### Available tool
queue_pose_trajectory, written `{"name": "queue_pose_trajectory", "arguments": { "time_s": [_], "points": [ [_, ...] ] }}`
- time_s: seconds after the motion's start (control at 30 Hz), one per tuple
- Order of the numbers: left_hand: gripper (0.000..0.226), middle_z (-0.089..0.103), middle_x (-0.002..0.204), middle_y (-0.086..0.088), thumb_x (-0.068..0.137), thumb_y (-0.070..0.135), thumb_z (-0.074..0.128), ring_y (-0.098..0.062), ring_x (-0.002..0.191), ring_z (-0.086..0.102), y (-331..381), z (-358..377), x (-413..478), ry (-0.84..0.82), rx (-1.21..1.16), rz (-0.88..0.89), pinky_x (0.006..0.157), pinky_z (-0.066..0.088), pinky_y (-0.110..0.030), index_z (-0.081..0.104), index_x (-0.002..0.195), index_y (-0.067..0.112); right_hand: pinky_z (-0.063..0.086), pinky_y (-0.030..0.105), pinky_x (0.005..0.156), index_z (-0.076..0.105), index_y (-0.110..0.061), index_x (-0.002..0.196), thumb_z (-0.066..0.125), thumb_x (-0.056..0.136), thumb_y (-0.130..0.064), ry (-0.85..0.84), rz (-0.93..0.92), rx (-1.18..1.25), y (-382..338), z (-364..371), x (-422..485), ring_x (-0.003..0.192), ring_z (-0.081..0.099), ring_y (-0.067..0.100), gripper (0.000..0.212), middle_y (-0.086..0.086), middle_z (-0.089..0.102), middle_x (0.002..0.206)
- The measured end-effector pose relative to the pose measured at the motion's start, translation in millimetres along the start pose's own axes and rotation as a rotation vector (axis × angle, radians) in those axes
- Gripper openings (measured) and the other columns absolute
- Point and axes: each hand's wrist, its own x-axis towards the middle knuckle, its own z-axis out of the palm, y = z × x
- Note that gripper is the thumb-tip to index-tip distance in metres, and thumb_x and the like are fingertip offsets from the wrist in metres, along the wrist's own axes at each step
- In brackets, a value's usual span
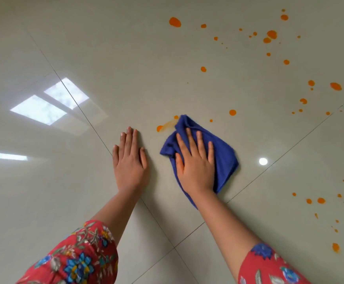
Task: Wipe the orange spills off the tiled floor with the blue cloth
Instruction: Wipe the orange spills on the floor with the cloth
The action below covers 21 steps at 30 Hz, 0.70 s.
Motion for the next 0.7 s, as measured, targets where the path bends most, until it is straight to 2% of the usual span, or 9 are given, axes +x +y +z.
{"name": "queue_pose_trajectory", "arguments": {
  "time_s": [0.07,0.2,0.27,0.37,0.47,0.5,0.57,0.63,0.7],
  "points": [
    [0.055,0.009,0.161,0.011,0.099,0.027,0.028,-0.004,0.147,0.001,0.9,0.2,-0.1,0.003,0.000,0.001,0.120,-0.002,-0.029,0.017,0.153,0.025,0.018,0.050,0.117,0.027,-0.029,0.151,0.030,0.099,-0.040,0.004,0.045,0.008,-5.9,-1.3,-26.7,0.148,0.020,0.024,0.054,-0.002,0.024,0.159],
    [0.056,0.014,0.160,0.008,0.098,0.032,0.025,-0.006,0.147,0.005,-2.4,-2.3,-0.6,-0.054,-0.017,0.060,0.119,0.001,-0.030,0.021,0.153,0.023,0.016,0.047,0.118,0.032,-0.027,0.150,0.033,0.097,-0.037,-0.105,-0.345,0.029,-22.7,0.9,-27.1,0.147,0.022,0.024,0.054,-0.001,0.025,0.159],
    [0.058,0.011,0.160,0.009,0.095,0.035,0.024,-0.007,0.148,0.004,-3.9,-3.4,-0.2,-0.082,-0.020,0.082,0.120,0.000,-0.031,0.020,0.153,0.025,0.015,0.046,0.118,0.034,-0.029,0.149,0.032,0.095,-0.037,-0.134,-0.436,0.011,-24.0,1.5,10.9,0.147,0.023,0.022,0.054,-0.003,0.026,0.159],
    [0.058,0.010,0.160,0.012,0.096,0.024,0.030,-0.006,0.148,0.002,-3.2,-3.4,-0.6,-0.092,0.031,0.074,0.120,0.002,-0.034,0.020,0.152,0.029,0.017,0.045,0.118,0.036,-0.030,0.148,0.032,0.097,-0.037,-0.109,-0.286,0.002,-6.5,-1.5,43.8,0.146,0.026,0.022,0.052,-0.004,0.031,0.157],
    [0.060,0.009,0.160,0.014,0.095,0.022,0.031,-0.004,0.147,0.001,-0.5,-4.0,-0.2,-0.105,0.047,0.050,0.120,0.001,-0.034,0.018,0.153,0.030,0.018,0.047,0.118,0.031,-0.028,0.150,0.031,0.098,-0.038,-0.071,-0.088,0.013,0.9,-3.8,12.7,0.147,0.022,0.024,0.053,-0.002,0.027,0.158],
    [0.060,0.009,0.160,0.013,0.094,0.024,0.029,-0.004,0.147,0.002,-1.3,-5.1,-0.9,-0.106,0.047,0.043,0.120,0.002,-0.034,0.019,0.152,0.030,0.018,0.047,0.117,0.030,-0.028,0.150,0.032,0.097,-0.038,-0.085,-0.094,0.017,-5.6,-4.4,-6.6,0.147,0.022,0.025,0.054,-0.001,0.027,0.158],
    [0.060,0.008,0.160,0.013,0.093,0.031,0.025,-0.005,0.147,0.002,-0.6,-5.5,-0.9,-0.124,0.038,0.048,0.120,0.000,-0.033,0.019,0.153,0.028,0.019,0.047,0.116,0.032,-0.027,0.149,0.035,0.095,-0.036,-0.124,-0.228,0.019,-23.2,-2.5,-26.2,0.146,0.025,0.025,0.055,-0.002,0.029,0.158],
    [0.061,0.006,0.160,0.013,0.093,0.036,0.021,-0.005,0.147,0.001,1.2,-5.6,0.8,-0.143,0.030,0.059,0.119,-0.001,-0.033,0.017,0.153,0.027,0.017,0.045,0.117,0.033,-0.028,0.148,0.034,0.093,-0.036,-0.162,-0.372,0.028,-33.6,0.7,1.8,0.146,0.025,0.023,0.056,-0.003,0.027,0.158],
    [0.062,0.010,0.160,0.013,0.092,0.030,0.023,-0.005,0.147,0.003,1.1,-6.4,1.9,-0.109,0.036,0.050,0.120,0.001,-0.034,0.018,0.153,0.027,0.018,0.045,0.117,0.036,-0.028,0.147,0.033,0.092,-0.036,-0.170,-0.381,0.000,-35.3,-0.5,46.3,0.145,0.028,0.022,0.056,-0.003,0.029,0.158]
  ]
}}
